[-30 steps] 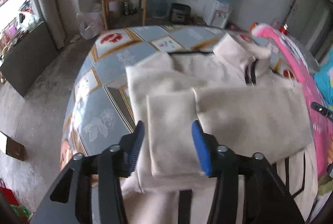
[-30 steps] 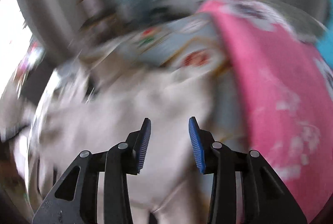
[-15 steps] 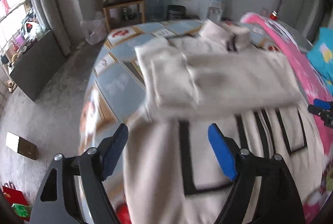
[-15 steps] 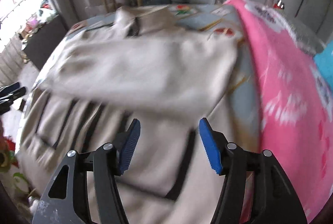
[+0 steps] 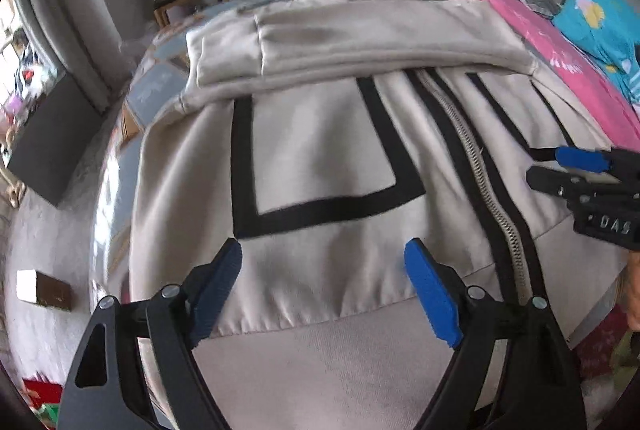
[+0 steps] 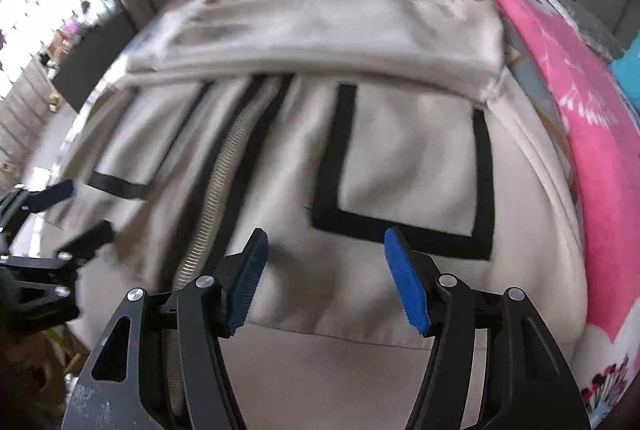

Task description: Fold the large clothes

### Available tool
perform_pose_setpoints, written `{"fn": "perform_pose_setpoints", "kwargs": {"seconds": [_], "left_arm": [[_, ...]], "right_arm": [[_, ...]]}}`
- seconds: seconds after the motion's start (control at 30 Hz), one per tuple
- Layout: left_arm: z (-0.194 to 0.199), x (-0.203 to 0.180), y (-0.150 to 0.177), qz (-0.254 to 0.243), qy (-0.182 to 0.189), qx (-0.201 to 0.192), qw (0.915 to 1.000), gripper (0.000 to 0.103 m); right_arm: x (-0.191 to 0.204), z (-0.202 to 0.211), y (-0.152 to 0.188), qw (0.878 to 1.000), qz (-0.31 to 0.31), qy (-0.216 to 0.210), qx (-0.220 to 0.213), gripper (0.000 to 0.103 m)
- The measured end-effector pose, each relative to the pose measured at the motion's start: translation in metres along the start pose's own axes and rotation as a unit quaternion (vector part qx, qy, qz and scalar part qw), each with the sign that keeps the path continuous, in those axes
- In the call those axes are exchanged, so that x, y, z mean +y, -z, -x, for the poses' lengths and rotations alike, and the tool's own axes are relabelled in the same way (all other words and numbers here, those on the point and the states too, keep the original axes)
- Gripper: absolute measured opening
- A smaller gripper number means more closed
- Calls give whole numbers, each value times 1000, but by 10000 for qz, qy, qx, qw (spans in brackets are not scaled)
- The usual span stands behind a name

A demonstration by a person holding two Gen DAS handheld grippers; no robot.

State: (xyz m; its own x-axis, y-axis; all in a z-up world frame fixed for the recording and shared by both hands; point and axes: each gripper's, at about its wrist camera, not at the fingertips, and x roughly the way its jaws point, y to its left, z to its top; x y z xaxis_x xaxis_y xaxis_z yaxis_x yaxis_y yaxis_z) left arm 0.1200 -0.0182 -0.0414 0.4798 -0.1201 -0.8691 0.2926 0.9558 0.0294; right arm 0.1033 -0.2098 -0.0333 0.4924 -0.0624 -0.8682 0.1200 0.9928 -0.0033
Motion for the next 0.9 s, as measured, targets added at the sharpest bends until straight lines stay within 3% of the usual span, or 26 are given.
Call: {"fn": "perform_pose_setpoints", "kwargs": {"seconds": [0.2,0.27,0.3,0.33,0.43,0.9], "left_arm": [[-9,8,4,352,38,149,9993,93],[-12,8,3,376,-45,169,9991,98],[-12,9,3,401,-42,172,9990,98],[-13,9,3,411,-56,172,9990,98],[-13,8,4,438,-113,126,9989,98],[-14,8,2,433,-120,242,9987,98]], "right_arm": [[-8,6,21,9998,-126,-38,-155,68],[-4,6,22,9998,-18,7,-208,78],[-2,3,23,9997,18,114,-207,92],[-4,0,23,9989,-81,408,-221,97],[-15,-1,25,9990,-392,145,-188,97],[-16,2,31,9988,-329,144,-347,97]]}}
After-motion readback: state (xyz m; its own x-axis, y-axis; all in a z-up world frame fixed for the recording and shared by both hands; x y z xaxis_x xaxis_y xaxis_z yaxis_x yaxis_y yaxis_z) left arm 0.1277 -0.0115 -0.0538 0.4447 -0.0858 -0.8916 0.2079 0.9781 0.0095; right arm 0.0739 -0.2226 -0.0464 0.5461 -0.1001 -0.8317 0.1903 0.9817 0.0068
